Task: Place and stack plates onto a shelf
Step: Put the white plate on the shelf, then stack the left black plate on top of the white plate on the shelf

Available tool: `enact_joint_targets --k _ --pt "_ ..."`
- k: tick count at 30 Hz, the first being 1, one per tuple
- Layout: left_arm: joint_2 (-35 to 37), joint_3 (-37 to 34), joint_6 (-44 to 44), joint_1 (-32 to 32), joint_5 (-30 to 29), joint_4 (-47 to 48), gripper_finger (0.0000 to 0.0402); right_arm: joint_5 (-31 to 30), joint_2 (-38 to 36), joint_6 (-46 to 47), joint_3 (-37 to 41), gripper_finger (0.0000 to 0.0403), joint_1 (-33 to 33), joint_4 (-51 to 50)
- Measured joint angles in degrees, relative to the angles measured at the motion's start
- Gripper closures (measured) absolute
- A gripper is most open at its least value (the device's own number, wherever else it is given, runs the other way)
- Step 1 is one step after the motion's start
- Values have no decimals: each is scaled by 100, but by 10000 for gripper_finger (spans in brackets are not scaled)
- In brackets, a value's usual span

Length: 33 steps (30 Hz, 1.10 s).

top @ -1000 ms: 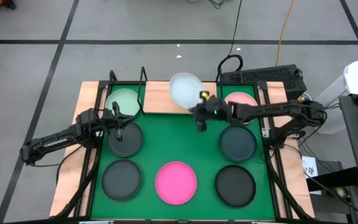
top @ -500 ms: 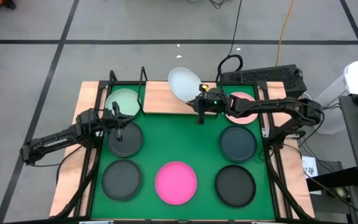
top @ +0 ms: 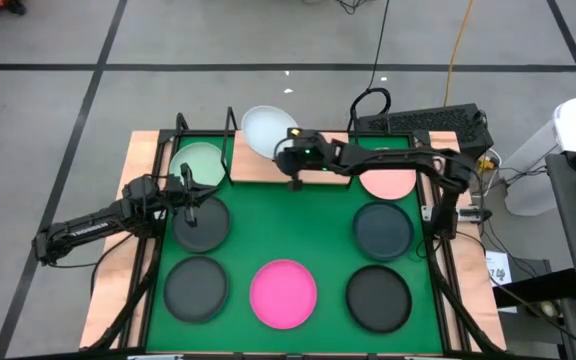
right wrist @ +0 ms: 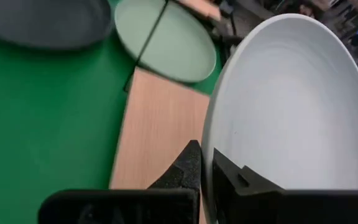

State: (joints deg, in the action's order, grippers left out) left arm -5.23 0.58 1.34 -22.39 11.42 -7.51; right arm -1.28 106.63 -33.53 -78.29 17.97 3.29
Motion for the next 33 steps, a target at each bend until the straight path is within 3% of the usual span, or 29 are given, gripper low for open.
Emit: enact_joint_targets --k 15,33 --pt "0 0 -2 -2 2 -2 392 -11 1147 -20 -26 400 7 878" --pt "-2 0 -2 -2 0 -2 392 -13 1233 -34 -26 336 -104 941"
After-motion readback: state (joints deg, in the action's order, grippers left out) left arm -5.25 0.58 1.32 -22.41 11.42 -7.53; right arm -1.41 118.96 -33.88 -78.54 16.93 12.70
